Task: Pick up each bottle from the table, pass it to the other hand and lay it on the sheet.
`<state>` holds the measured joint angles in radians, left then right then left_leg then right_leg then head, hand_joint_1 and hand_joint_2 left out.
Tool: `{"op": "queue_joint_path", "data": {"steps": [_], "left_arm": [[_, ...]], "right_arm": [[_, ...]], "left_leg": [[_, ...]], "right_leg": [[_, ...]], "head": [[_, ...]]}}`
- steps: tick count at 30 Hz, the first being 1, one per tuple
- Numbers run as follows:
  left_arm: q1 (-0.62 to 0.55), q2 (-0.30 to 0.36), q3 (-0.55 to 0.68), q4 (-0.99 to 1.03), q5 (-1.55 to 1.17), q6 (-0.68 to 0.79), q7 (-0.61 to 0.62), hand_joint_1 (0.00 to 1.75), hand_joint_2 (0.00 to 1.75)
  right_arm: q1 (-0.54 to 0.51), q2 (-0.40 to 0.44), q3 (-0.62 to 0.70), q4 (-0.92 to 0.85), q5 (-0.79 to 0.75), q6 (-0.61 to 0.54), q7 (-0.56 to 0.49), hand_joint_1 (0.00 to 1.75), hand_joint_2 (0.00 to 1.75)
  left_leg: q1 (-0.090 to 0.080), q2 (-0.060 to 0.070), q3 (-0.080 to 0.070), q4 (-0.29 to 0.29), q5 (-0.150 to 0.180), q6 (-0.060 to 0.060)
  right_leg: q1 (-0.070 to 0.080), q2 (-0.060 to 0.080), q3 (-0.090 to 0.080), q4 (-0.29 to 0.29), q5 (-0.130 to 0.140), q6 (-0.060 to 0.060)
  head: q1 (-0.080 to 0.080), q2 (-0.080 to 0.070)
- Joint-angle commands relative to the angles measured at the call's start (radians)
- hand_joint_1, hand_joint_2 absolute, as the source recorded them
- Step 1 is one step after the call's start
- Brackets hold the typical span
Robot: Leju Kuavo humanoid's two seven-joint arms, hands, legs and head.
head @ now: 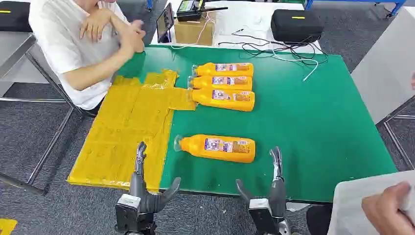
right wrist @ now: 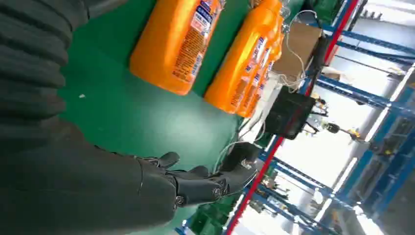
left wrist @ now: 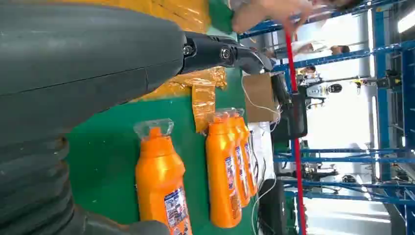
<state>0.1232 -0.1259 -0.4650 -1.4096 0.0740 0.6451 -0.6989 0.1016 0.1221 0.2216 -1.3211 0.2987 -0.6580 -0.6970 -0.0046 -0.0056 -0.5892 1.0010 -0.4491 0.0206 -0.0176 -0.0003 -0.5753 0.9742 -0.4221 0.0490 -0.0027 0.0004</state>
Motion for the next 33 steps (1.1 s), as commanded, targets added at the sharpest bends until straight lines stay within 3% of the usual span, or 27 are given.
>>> {"op": "queue_joint_path", "data": {"steps": [1, 5, 7, 11, 14, 18, 23, 28, 33], "left_arm": [[-0.044, -0.024, -0.019, 0.006, -0.024, -0.006, 0.001, 0.00, 1.75], [-0.073, -0.025, -0.047, 0.071, -0.002, -0.071, 0.001, 0.00, 1.75], [-0.095, -0.036, -0.054, 0.098, -0.004, -0.097, 0.001, 0.00, 1.75], [-0.122, -0.049, -0.060, 0.138, 0.009, -0.138, 0.001, 0.00, 1.75], [-0.121, -0.054, -0.066, 0.145, 0.008, -0.160, 0.001, 0.00, 1.75], [-0.124, -0.057, -0.071, 0.153, 0.007, -0.167, 0.001, 0.00, 1.75], [-0.142, -0.052, -0.096, 0.159, -0.008, -0.180, 0.001, 0.00, 1.75], [-0.157, -0.054, -0.099, 0.157, -0.016, -0.182, 0.001, 0.00, 1.75], [-0.159, -0.054, -0.103, 0.155, -0.022, -0.181, 0.001, 0.00, 1.75]], "right_arm": [[-0.072, -0.028, 0.015, 0.044, 0.062, -0.015, 0.009, 0.00, 1.75], [-0.156, -0.098, -0.040, 0.209, 0.321, -0.040, 0.127, 0.00, 1.75], [-0.253, -0.110, -0.109, 0.349, 0.428, -0.040, 0.103, 0.00, 1.75], [-0.410, -0.158, -0.035, 0.551, 0.510, -0.040, 0.162, 0.00, 1.75], [-0.499, -0.165, 0.011, 0.655, 0.558, -0.018, 0.206, 0.00, 1.75], [-0.516, -0.163, 0.027, 0.672, 0.576, -0.023, 0.214, 0.00, 1.75], [-0.658, -0.116, 0.120, 0.850, 0.652, 0.029, 0.285, 0.00, 1.75], [-0.681, -0.047, 0.143, 0.877, 0.609, 0.109, 0.244, 0.00, 1.75], [-0.680, -0.042, 0.149, 0.876, 0.604, 0.122, 0.243, 0.00, 1.75]], "left_leg": [[0.001, 0.001, 0.002, 0.001, -0.001, -0.001], [0.001, 0.000, 0.003, -0.001, 0.000, -0.001], [0.001, 0.000, 0.004, -0.002, 0.000, -0.001], [0.000, 0.003, 0.003, -0.001, 0.001, 0.000], [0.000, 0.003, 0.004, -0.001, 0.001, 0.000], [-0.001, 0.002, 0.003, 0.000, 0.001, 0.000], [0.000, 0.004, 0.003, 0.000, 0.000, 0.000], [0.000, 0.005, 0.003, 0.001, 0.000, 0.000], [0.000, 0.001, 0.002, 0.001, 0.001, 0.000]], "right_leg": [[0.001, 0.000, 0.002, 0.000, -0.001, -0.002], [0.001, 0.000, 0.003, -0.002, 0.000, -0.001], [0.001, 0.000, 0.005, -0.003, 0.001, -0.001], [0.000, 0.003, 0.003, -0.002, 0.002, 0.000], [0.000, 0.002, 0.004, -0.002, 0.003, -0.001], [0.000, 0.001, 0.003, -0.001, 0.002, 0.000], [0.000, 0.004, 0.003, 0.000, 0.002, 0.000], [0.001, 0.005, 0.002, 0.001, 0.002, -0.001], [0.000, 0.000, 0.002, 0.000, 0.001, 0.000]], "head": [[0.000, 0.000], [0.000, 0.000], [0.000, 0.000], [0.000, 0.000], [0.000, 0.000], [0.000, 0.000], [0.000, 0.000], [0.000, 0.000], [0.000, 0.000]]}}
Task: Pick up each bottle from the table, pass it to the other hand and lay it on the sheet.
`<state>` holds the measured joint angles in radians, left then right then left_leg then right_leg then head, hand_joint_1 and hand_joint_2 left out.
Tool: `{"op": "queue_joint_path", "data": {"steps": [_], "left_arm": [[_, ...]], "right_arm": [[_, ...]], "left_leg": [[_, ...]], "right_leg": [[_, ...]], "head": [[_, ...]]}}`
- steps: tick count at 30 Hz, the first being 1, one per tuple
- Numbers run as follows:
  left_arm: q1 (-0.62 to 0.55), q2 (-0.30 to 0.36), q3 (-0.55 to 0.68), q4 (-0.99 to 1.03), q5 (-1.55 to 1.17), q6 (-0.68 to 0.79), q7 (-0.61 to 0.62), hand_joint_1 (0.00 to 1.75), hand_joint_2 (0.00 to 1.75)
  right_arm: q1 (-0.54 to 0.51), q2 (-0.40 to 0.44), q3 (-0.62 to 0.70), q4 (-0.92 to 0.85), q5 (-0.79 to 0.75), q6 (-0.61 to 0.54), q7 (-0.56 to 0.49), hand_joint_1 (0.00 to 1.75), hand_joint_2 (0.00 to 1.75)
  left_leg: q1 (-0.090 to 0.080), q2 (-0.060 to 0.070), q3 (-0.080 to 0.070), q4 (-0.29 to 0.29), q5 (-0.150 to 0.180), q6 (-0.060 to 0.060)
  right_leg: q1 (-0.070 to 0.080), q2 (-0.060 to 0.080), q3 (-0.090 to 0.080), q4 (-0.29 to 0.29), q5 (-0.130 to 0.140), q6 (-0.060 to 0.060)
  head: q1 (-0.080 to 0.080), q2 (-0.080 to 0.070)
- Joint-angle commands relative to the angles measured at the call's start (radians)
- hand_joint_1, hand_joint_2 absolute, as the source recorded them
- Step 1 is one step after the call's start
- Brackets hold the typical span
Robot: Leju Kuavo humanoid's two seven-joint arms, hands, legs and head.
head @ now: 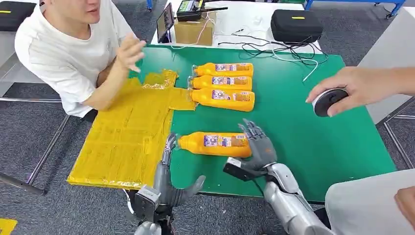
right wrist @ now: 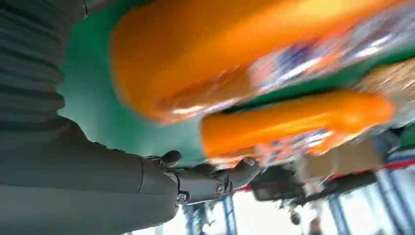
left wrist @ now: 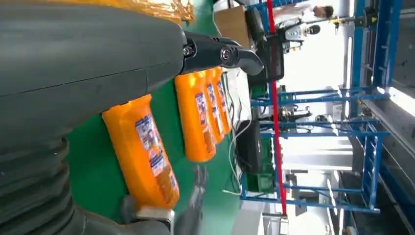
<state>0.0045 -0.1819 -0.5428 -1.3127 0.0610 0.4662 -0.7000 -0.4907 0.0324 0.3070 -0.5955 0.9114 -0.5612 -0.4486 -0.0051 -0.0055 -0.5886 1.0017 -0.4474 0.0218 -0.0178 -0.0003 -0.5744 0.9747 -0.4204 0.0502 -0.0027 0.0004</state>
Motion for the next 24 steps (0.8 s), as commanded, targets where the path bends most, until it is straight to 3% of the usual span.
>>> {"op": "queue_joint_path", "data": {"steps": [1, 6, 9, 15, 21, 24], "left_arm": [[-0.040, 0.002, -0.026, 0.058, -0.009, -0.002, 0.002, 0.00, 1.75], [-0.053, -0.004, -0.045, 0.070, 0.003, -0.028, 0.002, 0.00, 1.75], [-0.073, -0.007, -0.082, 0.054, 0.004, -0.024, 0.002, 0.00, 1.75], [-0.064, 0.019, -0.094, -0.003, 0.007, 0.014, 0.002, 0.00, 1.75], [-0.058, 0.024, -0.092, -0.008, 0.007, 0.014, 0.002, 0.00, 1.75], [-0.051, 0.022, -0.079, -0.020, 0.000, 0.015, 0.002, 0.00, 1.75]], "right_arm": [[-0.088, 0.047, 0.064, 0.151, -0.008, 0.025, -0.005, 0.00, 1.75], [-0.098, 0.057, 0.089, 0.162, -0.005, 0.076, 0.010, 0.00, 1.75], [-0.142, 0.066, 0.145, 0.187, 0.015, 0.190, 0.103, 0.00, 1.75], [-0.255, 0.081, 0.261, 0.239, 0.119, 0.356, 0.430, 0.00, 1.75], [-0.252, 0.079, 0.263, 0.234, 0.120, 0.358, 0.435, 0.00, 1.75], [-0.282, 0.083, 0.297, 0.255, 0.158, 0.437, 0.529, 0.00, 1.75]], "left_leg": [[0.001, 0.001, 0.003, 0.000, -0.001, -0.002], [0.001, 0.001, 0.003, 0.000, -0.001, -0.001], [0.000, 0.001, 0.000, 0.000, 0.000, -0.001], [0.000, 0.004, 0.001, 0.000, 0.000, -0.001], [0.001, 0.002, 0.004, 0.000, 0.001, -0.001], [0.000, 0.003, 0.004, 0.000, 0.000, 0.000]], "right_leg": [[0.001, 0.001, 0.002, 0.000, -0.001, -0.002], [0.001, 0.001, 0.003, 0.000, -0.001, -0.002], [0.000, 0.001, 0.000, 0.000, 0.000, -0.001], [0.000, 0.003, 0.000, 0.001, 0.001, -0.002], [0.001, 0.000, 0.002, 0.000, 0.002, -0.004], [0.001, 0.001, 0.003, 0.000, 0.002, -0.004]], "head": [[0.000, 0.000], [0.000, 0.000], [0.000, 0.000], [0.000, 0.000], [0.000, 0.000], [0.000, 0.000]]}}
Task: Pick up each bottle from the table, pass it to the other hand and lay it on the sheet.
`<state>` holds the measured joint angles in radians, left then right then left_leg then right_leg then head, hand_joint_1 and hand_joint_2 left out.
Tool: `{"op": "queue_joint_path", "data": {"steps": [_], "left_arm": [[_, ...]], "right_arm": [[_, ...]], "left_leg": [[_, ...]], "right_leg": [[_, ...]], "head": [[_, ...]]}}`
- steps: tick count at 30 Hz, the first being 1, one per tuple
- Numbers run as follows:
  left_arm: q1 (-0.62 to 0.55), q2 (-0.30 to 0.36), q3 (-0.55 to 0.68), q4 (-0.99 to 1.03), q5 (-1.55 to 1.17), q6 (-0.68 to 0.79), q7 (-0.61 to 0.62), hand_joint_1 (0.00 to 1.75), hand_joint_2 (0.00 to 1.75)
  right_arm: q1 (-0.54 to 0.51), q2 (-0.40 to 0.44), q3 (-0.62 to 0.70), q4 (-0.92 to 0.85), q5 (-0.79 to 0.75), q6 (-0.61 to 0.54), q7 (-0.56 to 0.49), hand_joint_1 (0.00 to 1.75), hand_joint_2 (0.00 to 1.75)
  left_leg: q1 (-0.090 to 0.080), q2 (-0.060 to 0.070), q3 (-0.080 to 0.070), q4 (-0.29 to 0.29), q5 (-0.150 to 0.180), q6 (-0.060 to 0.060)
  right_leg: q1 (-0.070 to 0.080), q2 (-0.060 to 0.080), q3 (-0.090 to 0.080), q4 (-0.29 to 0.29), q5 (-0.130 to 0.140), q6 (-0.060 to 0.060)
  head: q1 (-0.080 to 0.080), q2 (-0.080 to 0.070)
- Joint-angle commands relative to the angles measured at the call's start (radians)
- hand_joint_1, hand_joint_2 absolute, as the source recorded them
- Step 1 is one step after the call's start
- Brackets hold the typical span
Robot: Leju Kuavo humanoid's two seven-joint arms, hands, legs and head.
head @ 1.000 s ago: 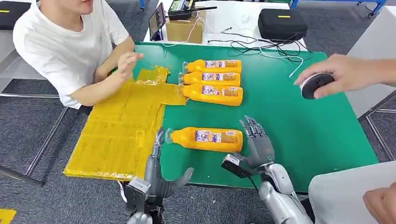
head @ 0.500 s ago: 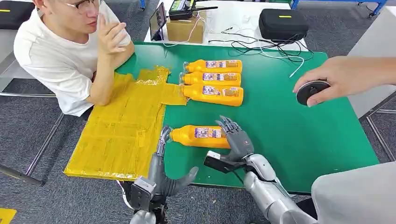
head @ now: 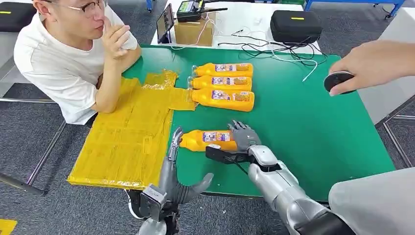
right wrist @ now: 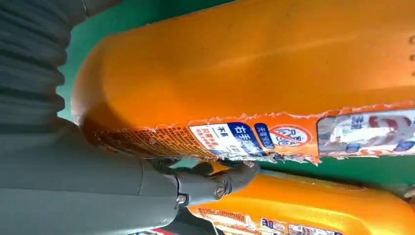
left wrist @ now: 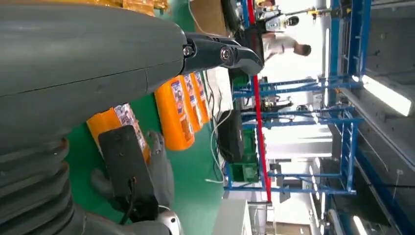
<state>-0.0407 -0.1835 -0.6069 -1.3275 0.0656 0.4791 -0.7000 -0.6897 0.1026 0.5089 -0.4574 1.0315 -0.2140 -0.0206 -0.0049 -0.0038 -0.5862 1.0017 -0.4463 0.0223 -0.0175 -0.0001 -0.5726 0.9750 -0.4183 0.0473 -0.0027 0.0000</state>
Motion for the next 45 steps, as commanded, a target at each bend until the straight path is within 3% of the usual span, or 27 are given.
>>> {"op": "queue_joint_path", "data": {"steps": [1, 2, 3, 4, 5, 6, 9, 11, 13, 15, 20, 24, 31, 35, 39, 40, 42, 45], "left_arm": [[-0.005, 0.021, -0.007, -0.012, -0.018, 0.008, 0.007, 0.00, 1.75], [-0.005, 0.020, -0.002, -0.016, -0.028, 0.008, 0.015, 0.00, 1.75], [-0.004, 0.018, 0.002, -0.020, -0.036, 0.007, 0.022, 0.00, 1.75], [-0.005, 0.015, 0.007, -0.022, -0.044, 0.006, 0.028, 0.00, 1.75], [-0.003, 0.012, 0.011, -0.025, -0.054, 0.005, 0.033, 0.00, 1.75], [-0.003, 0.012, 0.011, -0.025, -0.057, 0.005, 0.035, 0.00, 1.75], [-0.004, 0.010, 0.021, -0.024, -0.066, 0.003, 0.042, 0.00, 1.75], [0.002, 0.014, 0.027, -0.035, -0.072, -0.001, 0.040, 0.00, 1.75], [0.007, 0.023, 0.028, -0.048, -0.075, -0.004, 0.039, 0.00, 1.75], [0.007, 0.030, 0.024, -0.050, -0.075, -0.007, 0.037, 0.00, 1.75], [0.063, 0.048, 0.039, -0.115, -0.032, -0.007, 0.022, 0.00, 1.75], [0.119, 0.062, 0.056, -0.176, 0.049, 0.048, 0.002, 0.00, 1.75], [0.208, 0.069, 0.091, -0.490, -0.006, 0.081, 0.002, 0.00, 1.75], [0.226, 0.121, 0.047, -0.504, 0.029, 0.066, 0.002, 0.00, 1.75], [0.216, 0.132, 0.039, -0.431, 0.064, 0.038, 0.002, 0.00, 1.75], [0.209, 0.126, 0.040, -0.391, 0.071, 0.031, 0.004, 0.00, 1.75], [0.197, 0.122, 0.039, -0.351, 0.107, 0.007, 0.017, 0.00, 1.75], [0.195, 0.121, 0.040, -0.345, 0.109, 0.007, 0.018, 0.00, 1.75]], "right_arm": [[-0.104, 0.020, 0.110, 0.129, 0.056, 0.134, 0.153, 0.00, 1.75], [-0.118, 0.024, 0.120, 0.137, 0.069, 0.164, 0.188, 0.12, 1.75], [-0.126, 0.029, 0.124, 0.141, 0.077, 0.182, 0.210, 0.47, 1.75], [-0.136, 0.035, 0.128, 0.146, 0.085, 0.197, 0.238, 1.31, 1.75], [-0.142, 0.039, 0.132, 0.153, 0.093, 0.214, 0.253, 1.66, 1.75], [-0.146, 0.041, 0.135, 0.157, 0.097, 0.223, 0.258, 1.75, 1.75], [-0.149, 0.048, 0.116, 0.161, 0.077, 0.261, 0.244, 1.75, 1.75], [-0.134, 0.052, 0.084, 0.135, 0.040, 0.212, 0.174, 1.75, 1.75], [-0.107, 0.061, 0.006, 0.106, -0.062, 0.167, 0.031, 1.75, 1.75], [-0.079, 0.065, -0.074, 0.093, -0.175, 0.201, -0.067, 1.75, 1.75], [0.105, 0.055, -0.190, -0.130, -0.400, 0.029, -0.306, 1.75, 1.75], [0.347, 0.014, -0.245, -0.478, -0.615, -0.085, -0.340, 1.75, 1.75], [0.470, -0.001, -0.328, -0.674, -0.683, -0.264, -0.376, 1.75, 1.75], [0.513, 0.012, -0.394, -0.760, -0.734, -0.304, -0.428, 1.75, 1.75], [0.549, 0.014, -0.364, -0.824, -0.762, -0.242, -0.439, 1.75, 1.75], [0.555, -0.003, -0.309, -0.834, -0.753, -0.166, -0.425, 1.75, 1.75], [0.553, -0.011, -0.238, -0.827, -0.717, -0.128, -0.409, 1.75, 1.75], [0.554, -0.009, -0.232, -0.829, -0.714, -0.127, -0.407, 1.75, 1.75]], "left_leg": [[0.001, 0.002, 0.002, 0.000, -0.001, -0.002], [0.000, 0.003, 0.001, 0.001, -0.001, -0.001], [0.000, 0.002, 0.000, 0.000, -0.001, -0.001], [0.000, 0.003, 0.001, 0.001, -0.001, -0.002], [0.000, 0.002, 0.001, 0.000, -0.001, -0.001], [0.000, 0.001, 0.001, 0.000, 0.000, -0.001], [0.000, -0.001, 0.001, 0.000, 0.000, -0.001], [0.001, 0.000, 0.001, 0.000, 0.000, -0.001], [0.000, -0.001, 0.001, 0.000, 0.000, -0.001], [0.001, 0.000, 0.002, 0.000, -0.001, -0.002], [0.001, -0.001, 0.002, -0.001, -0.001, -0.001], [0.002, -0.004, 0.002, -0.002, -0.002, -0.002], [0.001, -0.004, -0.006, 0.002, -0.002, -0.001], [0.000, -0.003, -0.005, 0.000, -0.001, -0.001], [0.000, -0.004, -0.004, -0.001, -0.001, -0.001], [0.001, -0.004, -0.002, -0.001, -0.002, -0.002], [0.001, -0.002, -0.003, -0.001, -0.001, -0.001], [0.001, -0.001, -0.001, -0.001, -0.002, -0.002]], "right_leg": [[0.001, 0.002, 0.001, 0.000, -0.001, -0.002], [0.000, 0.002, 0.000, 0.001, -0.001, -0.002], [0.000, 0.002, 0.000, 0.001, 0.000, -0.001], [0.000, 0.002, 0.000, 0.001, 0.000, -0.002], [0.001, 0.001, 0.000, 0.000, 0.000, -0.002], [0.000, 0.001, 0.000, 0.000, 0.000, -0.001], [0.000, 0.000, 0.000, 0.000, 0.000, -0.001], [0.001, 0.000, 0.001, 0.000, 0.000, -0.001], [0.000, 0.000, 0.001, 0.000, 0.000, -0.001], [0.001, 0.001, 0.002, 0.000, -0.001, -0.002], [0.001, -0.001, 0.003, -0.001, -0.001, -0.002], [0.003, -0.002, 0.004, -0.003, -0.002, -0.002], [0.001, -0.002, -0.004, 0.001, -0.002, -0.001], [0.000, -0.002, -0.004, 0.000, -0.002, -0.001], [0.000, -0.002, -0.003, -0.001, -0.002, -0.002], [0.001, -0.002, -0.002, -0.001, -0.003, -0.002], [0.001, -0.001, -0.003, -0.001, -0.001, -0.001], [0.002, 0.000, 0.000, -0.002, -0.002, -0.003]], "head": [[0.000, 0.000], [0.000, 0.000], [0.000, 0.000], [0.000, 0.000], [0.000, 0.000], [0.000, 0.000], [0.000, 0.000], [0.000, 0.000], [0.000, 0.000], [0.000, 0.000], [0.000, 0.000], [0.000, 0.000], [0.000, 0.000], [0.000, 0.000], [0.000, 0.000], [0.000, 0.000], [0.000, 0.000], [0.000, 0.000]]}}
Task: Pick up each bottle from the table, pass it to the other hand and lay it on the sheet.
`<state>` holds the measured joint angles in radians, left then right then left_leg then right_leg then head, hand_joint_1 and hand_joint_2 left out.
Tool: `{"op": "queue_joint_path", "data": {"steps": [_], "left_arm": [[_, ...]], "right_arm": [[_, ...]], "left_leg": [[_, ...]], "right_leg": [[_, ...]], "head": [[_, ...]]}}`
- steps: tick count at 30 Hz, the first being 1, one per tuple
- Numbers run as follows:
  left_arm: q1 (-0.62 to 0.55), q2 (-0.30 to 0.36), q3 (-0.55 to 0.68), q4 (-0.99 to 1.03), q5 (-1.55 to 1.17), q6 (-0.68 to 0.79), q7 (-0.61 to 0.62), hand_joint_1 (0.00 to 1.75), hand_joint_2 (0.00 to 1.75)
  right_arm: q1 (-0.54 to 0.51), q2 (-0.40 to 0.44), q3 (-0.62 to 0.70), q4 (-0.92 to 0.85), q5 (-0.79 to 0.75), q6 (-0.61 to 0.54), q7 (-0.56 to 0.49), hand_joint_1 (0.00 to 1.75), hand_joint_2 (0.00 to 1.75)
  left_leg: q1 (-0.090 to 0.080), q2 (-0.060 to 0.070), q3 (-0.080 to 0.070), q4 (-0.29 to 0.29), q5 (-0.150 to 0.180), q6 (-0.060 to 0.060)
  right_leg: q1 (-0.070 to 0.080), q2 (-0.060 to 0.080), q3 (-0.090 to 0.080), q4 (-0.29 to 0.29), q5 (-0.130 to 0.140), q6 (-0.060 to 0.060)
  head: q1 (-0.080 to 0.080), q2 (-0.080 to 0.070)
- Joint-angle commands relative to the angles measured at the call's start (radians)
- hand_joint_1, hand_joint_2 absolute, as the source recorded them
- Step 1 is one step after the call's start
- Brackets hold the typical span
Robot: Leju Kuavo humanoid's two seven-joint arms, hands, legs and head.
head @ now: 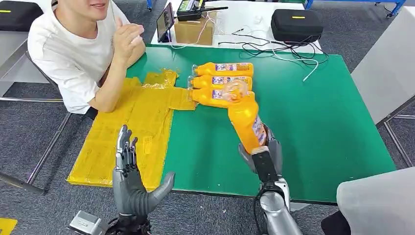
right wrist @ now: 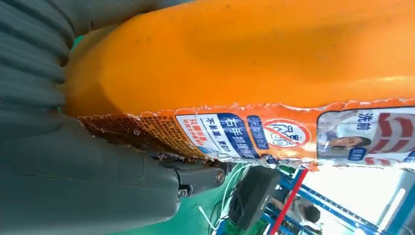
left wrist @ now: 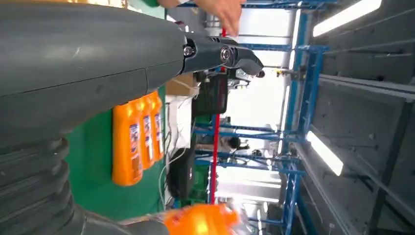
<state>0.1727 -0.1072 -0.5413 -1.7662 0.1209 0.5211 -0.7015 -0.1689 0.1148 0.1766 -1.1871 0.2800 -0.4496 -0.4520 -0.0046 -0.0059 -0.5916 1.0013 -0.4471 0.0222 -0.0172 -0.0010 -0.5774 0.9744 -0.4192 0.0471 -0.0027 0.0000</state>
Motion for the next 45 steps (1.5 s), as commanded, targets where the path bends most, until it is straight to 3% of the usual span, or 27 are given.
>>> {"op": "queue_joint_path", "data": {"steps": [1, 4, 5, 10, 29, 30, 31, 38, 39, 40, 41, 42, 44, 45], "left_arm": [[-0.018, 0.044, -0.026, 0.094, 0.054, -0.035, 0.019, 0.00, 1.75], [-0.024, 0.045, -0.029, 0.110, 0.066, -0.051, 0.028, 0.00, 1.75], [-0.054, 0.034, -0.028, 0.220, 0.140, -0.149, 0.094, 0.00, 1.75], [-0.062, 0.023, -0.016, 0.232, 0.149, -0.171, 0.092, 0.00, 1.75], [-0.056, -0.005, 0.043, 0.141, 0.311, -0.317, 0.121, 0.00, 1.75], [-0.061, -0.009, 0.050, 0.146, 0.334, -0.333, 0.139, 0.40, 1.75], [-0.064, -0.011, 0.055, 0.149, 0.340, -0.338, 0.145, 1.71, 1.75], [-0.069, -0.018, 0.062, 0.158, 0.361, -0.364, 0.149, 1.75, 1.75], [-0.069, -0.018, 0.062, 0.157, 0.372, -0.380, 0.149, 1.75, 1.75], [-0.068, -0.017, 0.062, 0.157, 0.376, -0.386, 0.150, 1.75, 1.75], [-0.068, -0.017, 0.062, 0.157, 0.376, -0.386, 0.150, 1.75, 1.75], [-0.067, -0.017, 0.061, 0.158, 0.379, -0.391, 0.149, 1.75, 1.75], [-0.068, -0.012, 0.055, 0.160, 0.378, -0.408, 0.149, 1.75, 1.75], [-0.069, -0.012, 0.053, 0.167, 0.377, -0.414, 0.148, 1.75, 1.75]], "right_arm": [[0.033, -0.021, 0.100, -0.099, 0.037, 0.109, 0.025, 1.75, 1.75], [0.028, -0.030, 0.139, -0.094, 0.065, 0.129, 0.031, 1.75, 1.75], [-0.005, -0.030, 0.359, -0.037, 0.174, 0.225, 0.057, 1.75, 1.75], [-0.020, -0.007, 0.464, 0.012, 0.210, 0.227, 0.056, 1.75, 1.75], [-0.064, 0.016, 0.583, 0.144, 0.172, 0.244, 0.031, 1.75, 1.75], [-0.073, 0.014, 0.588, 0.161, 0.170, 0.250, 0.031, 1.75, 1.75], [-0.077, 0.012, 0.591, 0.169, 0.169, 0.255, 0.032, 1.75, 1.75], [-0.086, 0.007, 0.600, 0.196, 0.166, 0.266, 0.031, 1.75, 1.75], [-0.089, 0.010, 0.600, 0.201, 0.165, 0.265, 0.032, 1.59, 1.75], [-0.090, 0.011, 0.598, 0.202, 0.164, 0.263, 0.032, 1.17, 1.75], [-0.092, 0.013, 0.599, 0.201, 0.164, 0.263, 0.033, 1.17, 1.75], [-0.090, 0.017, 0.593, 0.198, 0.160, 0.256, 0.033, 0.02, 1.75], [-0.087, 0.024, 0.587, 0.187, 0.150, 0.247, 0.030, 0.00, 1.75], [-0.085, 0.024, 0.588, 0.176, 0.147, 0.248, 0.030, 0.00, 0.00]], "left_leg": [[0.001, 0.001, 0.004, -0.001, -0.002, -0.002], [0.000, 0.001, 0.003, -0.001, -0.001, -0.001], [0.000, 0.002, 0.003, -0.001, -0.001, -0.001], [0.001, 0.003, 0.003, -0.001, -0.001, -0.001], [0.002, 0.003, 0.004, -0.001, -0.002, -0.002], [0.001, 0.002, 0.003, -0.001, -0.001, -0.002], [0.001, 0.001, 0.002, -0.001, 0.000, -0.001], [0.001, 0.000, 0.004, -0.001, -0.001, -0.001], [0.001, 0.000, 0.002, -0.001, 0.000, -0.001], [0.001, 0.000, 0.004, -0.001, -0.001, -0.001], [0.001, 0.001, 0.003, -0.001, -0.001, -0.001], [0.001, 0.000, 0.004, 0.000, -0.001, -0.002], [0.001, 0.000, 0.002, 0.000, 0.000, -0.001], [0.001, 0.000, 0.004, 0.000, -0.001, -0.002]], "right_leg": [[0.001, 0.001, 0.004, -0.001, -0.001, -0.002], [0.000, 0.001, 0.003, -0.001, -0.001, -0.002], [0.000, 0.001, 0.003, -0.001, 0.000, -0.001], [0.001, 0.002, 0.002, -0.001, 0.000, -0.001], [0.001, 0.002, 0.004, -0.001, -0.001, -0.002], [0.001, 0.001, 0.003, -0.001, -0.001, -0.002], [0.001, 0.000, 0.002, 0.000, 0.000, -0.001], [0.001, -0.001, 0.004, -0.001, -0.001, -0.002], [0.001, -0.001, 0.002, -0.001, -0.001, -0.001], [0.001, -0.001, 0.004, -0.001, -0.001, -0.002], [0.001, 0.000, 0.003, -0.001, -0.001, -0.002], [0.001, -0.001, 0.004, -0.001, -0.001, -0.002], [0.001, -0.001, 0.003, 0.000, -0.001, -0.001], [0.001, -0.002, 0.004, -0.001, -0.002, -0.002]], "head": [[0.000, 0.000], [0.000, 0.000], [0.000, 0.000], [0.000, 0.000], [0.000, 0.000], [0.000, 0.000], [0.000, 0.000], [0.000, 0.000], [0.000, 0.000], [0.000, 0.000], [0.000, 0.000], [0.000, 0.000], [0.000, 0.000], [0.000, 0.000]]}}
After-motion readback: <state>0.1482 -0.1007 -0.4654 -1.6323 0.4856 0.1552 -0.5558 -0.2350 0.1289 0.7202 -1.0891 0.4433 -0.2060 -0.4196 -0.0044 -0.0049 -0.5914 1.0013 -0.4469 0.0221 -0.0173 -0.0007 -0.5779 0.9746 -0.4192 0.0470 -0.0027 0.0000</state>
